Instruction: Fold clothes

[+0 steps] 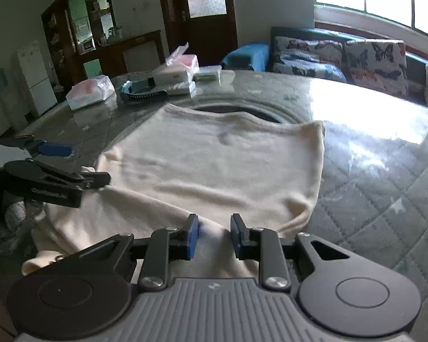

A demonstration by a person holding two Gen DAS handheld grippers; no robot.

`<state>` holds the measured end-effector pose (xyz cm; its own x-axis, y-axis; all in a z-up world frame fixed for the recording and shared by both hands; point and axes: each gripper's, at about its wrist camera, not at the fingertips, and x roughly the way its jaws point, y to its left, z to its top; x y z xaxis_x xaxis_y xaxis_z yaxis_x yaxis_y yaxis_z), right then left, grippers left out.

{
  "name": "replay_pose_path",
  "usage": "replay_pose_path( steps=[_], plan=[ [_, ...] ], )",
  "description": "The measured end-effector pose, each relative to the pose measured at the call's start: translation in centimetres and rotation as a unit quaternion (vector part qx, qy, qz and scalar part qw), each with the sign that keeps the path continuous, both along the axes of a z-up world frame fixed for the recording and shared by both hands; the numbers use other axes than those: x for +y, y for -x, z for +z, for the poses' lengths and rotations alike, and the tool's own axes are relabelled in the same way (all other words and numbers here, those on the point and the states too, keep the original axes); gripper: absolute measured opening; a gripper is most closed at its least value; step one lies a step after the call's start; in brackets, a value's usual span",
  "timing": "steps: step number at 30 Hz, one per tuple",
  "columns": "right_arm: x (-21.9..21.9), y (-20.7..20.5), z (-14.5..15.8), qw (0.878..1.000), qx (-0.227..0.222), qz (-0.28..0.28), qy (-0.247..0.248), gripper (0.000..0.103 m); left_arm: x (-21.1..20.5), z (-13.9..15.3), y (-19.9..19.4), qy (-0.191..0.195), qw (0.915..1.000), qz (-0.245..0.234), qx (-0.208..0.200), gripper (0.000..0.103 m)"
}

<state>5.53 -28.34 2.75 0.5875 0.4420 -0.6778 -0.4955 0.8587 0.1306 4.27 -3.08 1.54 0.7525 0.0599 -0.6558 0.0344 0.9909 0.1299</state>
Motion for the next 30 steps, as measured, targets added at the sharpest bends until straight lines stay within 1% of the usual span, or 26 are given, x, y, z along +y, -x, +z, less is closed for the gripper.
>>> replay_pose_path(
  steps=[5, 8, 11, 15, 16, 20, 23, 27, 30],
  plan=[
    [0.0, 1.4, 1.4, 1.000, -0.027, 0.009, 0.007, 0.023, 0.0, 1.0, 1.3, -0.006, 0.9998, -0.011, -0.013, 0.103],
    [0.5, 3.0, 2.0, 0.999, -0.030, 0.039, 0.007, 0.023, 0.2, 1.3, 2.8, -0.010, 0.9995, -0.022, -0.018, 0.103],
    [1.0, 4.4, 1.7, 0.997, -0.027, 0.063, 0.017, 0.024, 0.4, 1.3, 4.2, -0.016, 0.9991, -0.034, -0.020, 0.103],
    [1.2, 5.6, 0.5, 0.997, -0.018, 0.074, 0.028, 0.024, 0.5, 0.2, 5.2, -0.046, 0.9980, -0.040, -0.016, 0.103],
    [1.2, 5.8, 0.4, 0.996, -0.022, 0.076, 0.032, 0.024, 0.7, 0.2, 5.3, -0.042, 0.9982, -0.040, -0.018, 0.103],
    [1.3, 6.5, 0.9, 0.995, -0.036, 0.081, 0.040, 0.024, 0.8, 0.9, 4.9, -0.036, 0.9987, -0.028, -0.021, 0.103],
    [0.9, 6.2, 1.3, 0.996, -0.042, 0.071, 0.038, 0.024, 0.6, 1.3, 4.2, -0.029, 0.9989, -0.023, -0.027, 0.103],
    [0.7, 4.8, 1.7, 0.997, -0.048, 0.050, 0.027, 0.024, 0.3, 1.3, 2.9, -0.023, 0.9993, -0.014, -0.026, 0.103],
    [0.8, 3.8, 1.6, 0.998, -0.048, 0.045, 0.024, 0.024, 0.4, 0.7, 1.9, -0.018, 0.9997, -0.007, -0.017, 0.103]
  ],
)
